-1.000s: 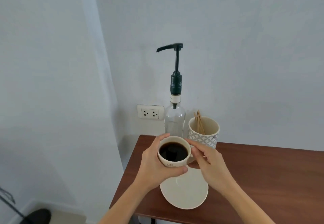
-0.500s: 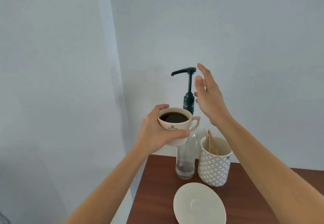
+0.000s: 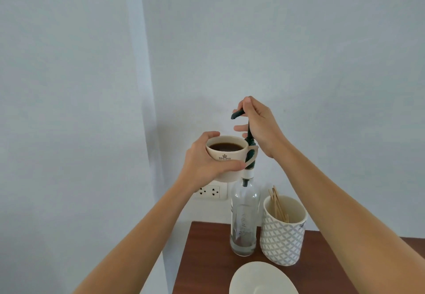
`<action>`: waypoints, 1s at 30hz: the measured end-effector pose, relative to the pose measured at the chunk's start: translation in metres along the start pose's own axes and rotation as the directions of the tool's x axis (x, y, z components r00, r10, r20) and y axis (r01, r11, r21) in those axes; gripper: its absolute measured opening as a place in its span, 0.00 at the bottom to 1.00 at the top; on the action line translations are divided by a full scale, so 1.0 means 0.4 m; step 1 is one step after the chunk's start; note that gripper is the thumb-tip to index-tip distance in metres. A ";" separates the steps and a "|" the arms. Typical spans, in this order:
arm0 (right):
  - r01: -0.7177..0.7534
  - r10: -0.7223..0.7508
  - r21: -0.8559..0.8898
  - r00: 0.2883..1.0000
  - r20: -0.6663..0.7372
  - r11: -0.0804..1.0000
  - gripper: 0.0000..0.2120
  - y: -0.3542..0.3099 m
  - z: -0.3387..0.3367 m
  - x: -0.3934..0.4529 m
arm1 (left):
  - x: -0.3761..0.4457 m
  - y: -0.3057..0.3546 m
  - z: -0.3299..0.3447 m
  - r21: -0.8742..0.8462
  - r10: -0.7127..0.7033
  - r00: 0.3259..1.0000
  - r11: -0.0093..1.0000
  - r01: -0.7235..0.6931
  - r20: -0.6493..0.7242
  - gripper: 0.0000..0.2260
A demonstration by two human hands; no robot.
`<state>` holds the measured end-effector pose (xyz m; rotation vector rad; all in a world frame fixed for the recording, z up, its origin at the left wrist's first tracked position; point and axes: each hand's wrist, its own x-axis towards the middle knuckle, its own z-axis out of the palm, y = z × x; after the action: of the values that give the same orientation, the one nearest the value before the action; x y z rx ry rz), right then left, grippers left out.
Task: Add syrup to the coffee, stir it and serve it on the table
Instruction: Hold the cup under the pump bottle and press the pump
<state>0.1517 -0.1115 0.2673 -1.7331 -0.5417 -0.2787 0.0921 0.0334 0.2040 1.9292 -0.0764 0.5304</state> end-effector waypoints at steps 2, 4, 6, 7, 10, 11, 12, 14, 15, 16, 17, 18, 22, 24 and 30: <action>-0.007 0.008 0.044 1.000 -0.024 0.999 0.16 0.009 0.004 0.006 | 0.008 0.000 0.000 -0.011 -0.001 1.000 1.000 0.001 -0.004 0.45; -0.009 0.013 0.086 0.999 -0.053 0.996 0.11 0.022 0.009 0.010 | 0.015 0.001 0.001 -0.019 0.001 1.000 1.000 -0.001 -0.010 0.45; -0.018 0.027 0.127 0.997 -0.066 0.992 0.08 0.027 0.012 0.013 | 0.021 0.002 0.002 -0.017 0.003 1.000 1.000 -0.003 -0.010 0.46; -0.020 0.031 0.138 0.997 -0.074 0.990 0.08 0.029 0.013 0.015 | 0.023 0.003 0.003 -0.016 0.003 1.000 1.000 -0.003 -0.009 0.46; 0.018 -0.001 0.151 0.994 -0.112 0.988 0.09 0.031 0.019 0.016 | 0.029 0.007 0.004 -0.012 0.006 1.000 1.000 -0.006 -0.010 0.47; 0.034 -0.015 0.150 0.992 -0.123 0.988 0.09 0.032 0.021 0.016 | 0.031 0.008 0.004 -0.010 0.008 1.000 1.000 -0.008 -0.012 0.47; 0.050 -0.030 0.147 0.991 -0.133 0.988 0.09 0.032 0.023 0.014 | 0.033 0.008 0.004 -0.007 0.010 1.000 1.000 -0.010 -0.013 0.46; 0.085 -0.065 0.145 0.988 -0.142 0.986 0.10 0.036 0.026 0.014 | 0.037 0.007 0.005 -0.003 0.009 1.000 1.000 -0.009 -0.017 0.46; 0.099 -0.077 0.146 0.986 -0.145 0.984 0.10 0.039 0.028 0.016 | 0.038 0.005 0.005 -0.004 0.006 1.000 1.000 -0.006 -0.018 0.45; 0.109 -0.087 0.146 0.985 -0.152 0.983 0.10 0.040 0.029 0.017 | 0.040 0.004 0.005 -0.006 0.003 1.000 1.000 -0.003 -0.020 0.45; 0.119 -0.095 0.145 0.982 -0.162 0.982 0.11 0.041 0.031 0.018 | 0.042 0.003 0.005 -0.007 0.002 1.000 1.000 -0.002 -0.022 0.45; 0.127 -0.102 0.142 0.980 -0.173 0.982 0.11 0.040 0.033 0.018 | 0.043 0.003 0.005 -0.006 0.002 1.000 1.000 -0.002 -0.024 0.45; 0.160 -0.128 0.145 0.969 -0.211 0.976 0.11 0.034 0.040 0.014 | 0.046 0.003 0.002 0.004 0.005 1.000 1.000 -0.004 -0.024 0.46; 0.175 -0.142 0.141 0.965 -0.219 0.974 0.11 0.034 0.044 0.013 | 0.045 0.001 0.001 0.008 0.001 1.000 1.000 -0.001 -0.027 0.47; 0.207 -0.174 0.119 0.956 -0.237 0.971 0.12 0.037 0.048 0.007 | 0.044 -0.007 0.002 0.000 -0.003 0.999 1.000 0.003 -0.036 0.46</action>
<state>0.1596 -0.0948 0.2514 -1.4886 -0.5491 -0.5543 0.1091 0.0370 0.2084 1.9192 -0.0504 0.5624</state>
